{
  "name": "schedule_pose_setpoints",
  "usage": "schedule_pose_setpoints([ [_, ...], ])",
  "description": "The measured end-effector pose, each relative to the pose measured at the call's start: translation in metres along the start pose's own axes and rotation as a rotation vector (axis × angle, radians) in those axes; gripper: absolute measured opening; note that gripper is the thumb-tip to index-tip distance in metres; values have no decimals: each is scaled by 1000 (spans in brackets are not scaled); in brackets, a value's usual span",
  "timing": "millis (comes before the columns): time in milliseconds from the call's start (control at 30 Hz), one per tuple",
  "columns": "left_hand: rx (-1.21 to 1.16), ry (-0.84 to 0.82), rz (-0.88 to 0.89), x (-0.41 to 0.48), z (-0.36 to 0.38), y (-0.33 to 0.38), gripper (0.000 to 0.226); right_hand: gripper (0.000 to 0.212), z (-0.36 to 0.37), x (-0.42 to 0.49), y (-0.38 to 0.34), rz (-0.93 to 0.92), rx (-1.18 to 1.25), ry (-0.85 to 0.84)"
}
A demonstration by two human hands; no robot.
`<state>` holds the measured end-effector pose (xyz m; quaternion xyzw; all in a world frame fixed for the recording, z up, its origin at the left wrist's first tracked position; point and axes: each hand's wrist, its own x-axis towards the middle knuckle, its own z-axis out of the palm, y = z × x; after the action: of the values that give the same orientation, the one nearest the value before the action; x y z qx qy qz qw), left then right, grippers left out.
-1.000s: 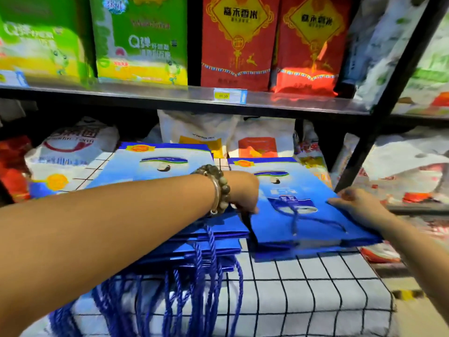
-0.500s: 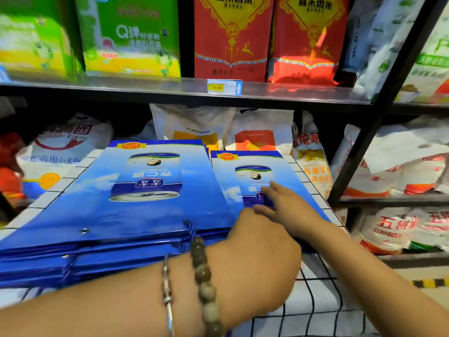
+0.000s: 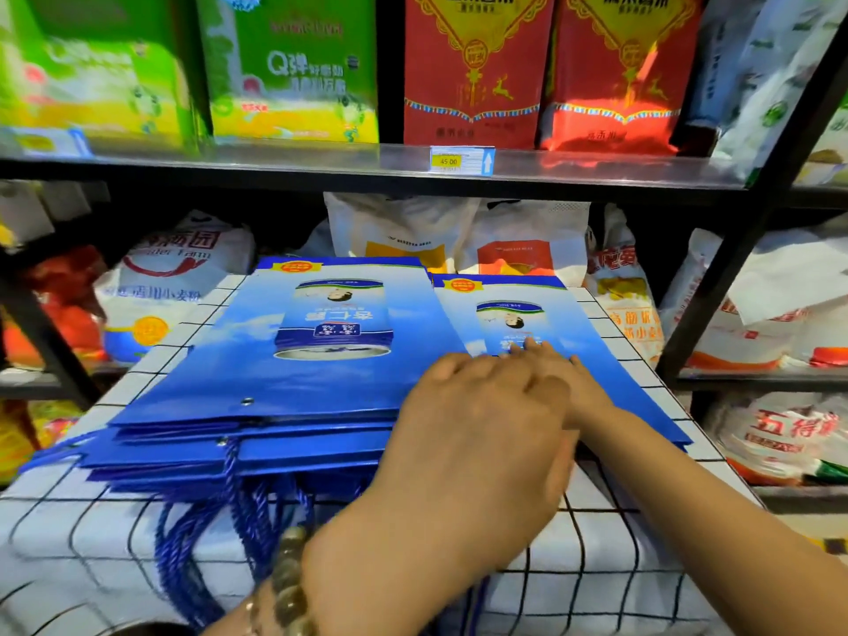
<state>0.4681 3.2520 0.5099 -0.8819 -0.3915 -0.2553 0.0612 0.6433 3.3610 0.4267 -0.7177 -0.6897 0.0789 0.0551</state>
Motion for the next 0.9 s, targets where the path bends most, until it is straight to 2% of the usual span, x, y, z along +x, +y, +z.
schedule_pose_setpoints([
  [100, 26, -1, -156, -24, -20, -32, 35, 36, -20, -16, -17, -11, 434, 371],
  [167, 37, -49, -299, -35, -37, -49, 38, 23, -35, -23, -40, -128, 558, 427],
  [200, 44, -72, -373, -38, -43, -57, 43, 18, -45, -28, -52, -223, 652, 405],
  [267, 46, -74, -457, -50, -50, -77, 55, 35, -71, -49, -80, -465, 779, 277],
  [333, 38, -74, -434, -61, -52, -88, 54, 44, -93, -69, -97, -687, 645, 44],
  [400, 38, -124, -423, -64, -53, -90, 49, 41, -101, -79, -102, -830, 425, -141],
  [500, 15, -125, -425, -66, -51, -90, 46, 26, -95, -77, -102, -855, 370, -226],
  [700, -22, -70, -417, -66, -47, -96, 43, 26, -97, -70, -88, -783, 392, -346],
  [800, -45, -46, -394, -69, -43, -99, 39, 22, -96, -71, -89, -754, 475, -273],
  [867, -152, -15, -419, -68, -43, -100, 31, 7, -94, -72, -98, -711, 583, -163],
  [900, -227, 14, -429, -67, -44, -100, 29, 10, -93, -71, -102, -675, 648, -100],
])
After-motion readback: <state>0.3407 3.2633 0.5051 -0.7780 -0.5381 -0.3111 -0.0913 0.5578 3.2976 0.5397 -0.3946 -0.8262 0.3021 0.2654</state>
